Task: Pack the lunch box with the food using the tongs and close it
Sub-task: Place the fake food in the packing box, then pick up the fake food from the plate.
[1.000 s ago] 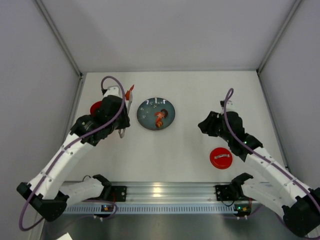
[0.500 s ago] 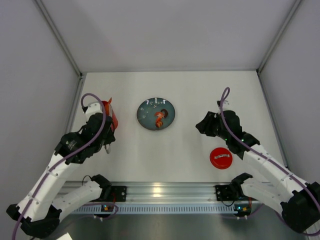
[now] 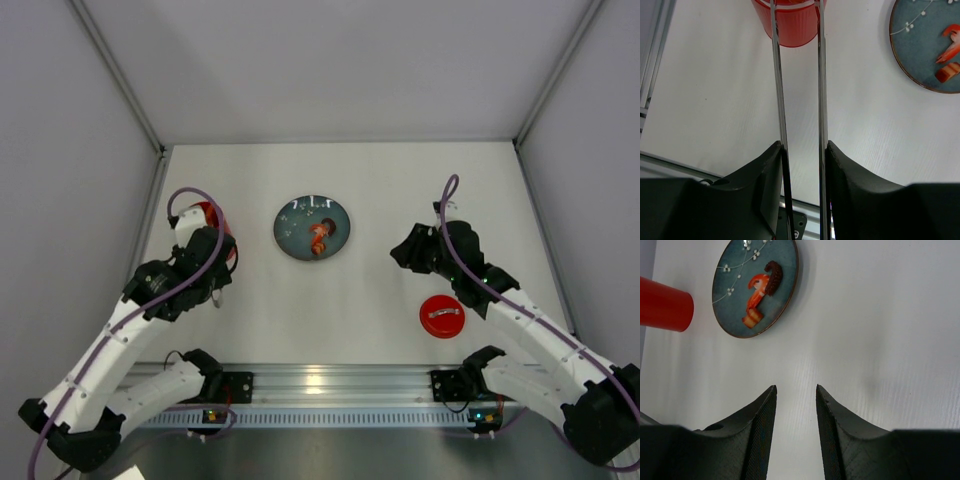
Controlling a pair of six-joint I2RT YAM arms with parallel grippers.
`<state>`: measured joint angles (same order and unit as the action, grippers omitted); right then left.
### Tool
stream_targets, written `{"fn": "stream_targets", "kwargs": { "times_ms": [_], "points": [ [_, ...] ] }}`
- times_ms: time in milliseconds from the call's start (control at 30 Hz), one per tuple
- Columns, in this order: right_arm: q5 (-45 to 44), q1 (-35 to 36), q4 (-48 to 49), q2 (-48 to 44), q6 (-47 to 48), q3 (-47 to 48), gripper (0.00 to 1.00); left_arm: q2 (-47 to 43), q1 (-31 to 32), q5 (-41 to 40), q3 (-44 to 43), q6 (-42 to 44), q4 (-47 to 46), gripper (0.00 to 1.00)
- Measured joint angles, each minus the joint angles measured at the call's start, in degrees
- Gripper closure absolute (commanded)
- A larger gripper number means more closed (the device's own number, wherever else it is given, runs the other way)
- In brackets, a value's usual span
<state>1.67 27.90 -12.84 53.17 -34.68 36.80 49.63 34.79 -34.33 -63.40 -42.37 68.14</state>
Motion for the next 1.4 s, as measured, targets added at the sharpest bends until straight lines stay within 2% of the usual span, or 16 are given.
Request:
{"fn": "stream_targets", "kwargs": {
  "times_ms": [233,467,667,1100,1267,1400],
  "points": [
    [0.2,0.0,0.0,0.0,0.0,0.0,0.63,2.2,-2.0,0.0,0.6,0.7,-1.4,0.56],
    [0.4,0.0,0.0,0.0,0.1,0.0,0.63,2.6,-7.7,2.3,1.9,4.0,-4.4,0.55],
    [0.4,0.0,0.0,0.0,0.1,0.0,0.63,3.0,-8.4,3.6,1.6,6.2,-5.7,0.55],
    [0.6,0.0,-0.1,0.0,0.2,0.0,0.63,10.1,-8.5,5.6,-14.6,11.4,-6.6,0.59],
    [0.6,0.0,-0.2,-0.1,0.2,0.0,0.63,13.7,-8.3,13.3,-17.0,13.1,-8.8,0.59],
    [0.3,0.0,-0.3,-0.5,0.2,0.0,0.63,17.6,-4.9,17.7,-17.0,13.4,-11.0,0.59]
  ]
}}
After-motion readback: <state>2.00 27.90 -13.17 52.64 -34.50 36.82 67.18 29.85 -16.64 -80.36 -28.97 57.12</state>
